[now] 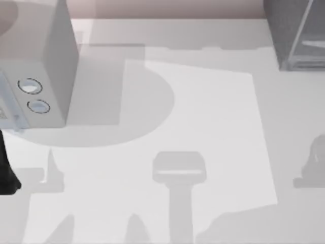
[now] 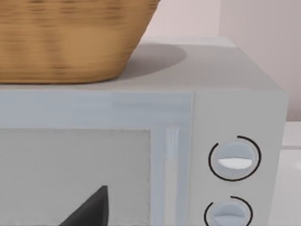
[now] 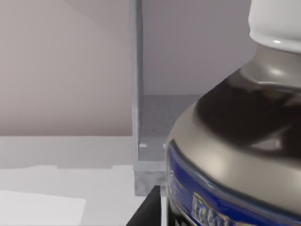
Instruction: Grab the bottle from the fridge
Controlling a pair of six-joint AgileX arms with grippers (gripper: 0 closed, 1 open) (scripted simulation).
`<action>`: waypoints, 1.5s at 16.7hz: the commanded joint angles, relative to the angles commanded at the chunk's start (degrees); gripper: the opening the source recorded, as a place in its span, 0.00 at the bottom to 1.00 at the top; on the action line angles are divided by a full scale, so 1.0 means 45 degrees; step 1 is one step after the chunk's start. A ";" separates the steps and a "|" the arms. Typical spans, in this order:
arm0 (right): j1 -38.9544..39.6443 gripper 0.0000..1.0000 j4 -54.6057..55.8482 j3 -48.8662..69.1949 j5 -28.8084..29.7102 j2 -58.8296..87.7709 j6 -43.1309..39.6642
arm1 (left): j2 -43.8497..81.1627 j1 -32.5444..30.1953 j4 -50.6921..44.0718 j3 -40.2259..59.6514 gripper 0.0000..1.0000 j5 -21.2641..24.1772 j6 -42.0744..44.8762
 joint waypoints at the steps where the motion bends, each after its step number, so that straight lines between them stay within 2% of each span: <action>1: 0.0633 0.00 0.0655 0.0171 0.0645 0.0671 0.0002 | 0.0000 0.0000 0.0000 0.0000 1.00 0.0000 0.0000; 11: 0.9371 0.00 0.9149 0.1890 0.9550 1.2123 0.0252 | 0.0000 0.0000 0.0000 0.0000 1.00 0.0000 0.0000; 15: 1.2272 0.00 1.2023 0.2571 1.2458 1.5875 0.0326 | 0.0000 0.0000 0.0000 0.0000 1.00 0.0000 0.0000; 19: 1.3898 0.00 1.3707 0.3023 1.4079 1.7618 0.0339 | 0.0000 0.0000 0.0000 0.0000 1.00 0.0000 0.0000; 25: 1.4023 0.00 1.3846 0.3019 1.4212 1.7753 0.0365 | 0.0000 0.0000 0.0000 0.0000 1.00 0.0000 0.0000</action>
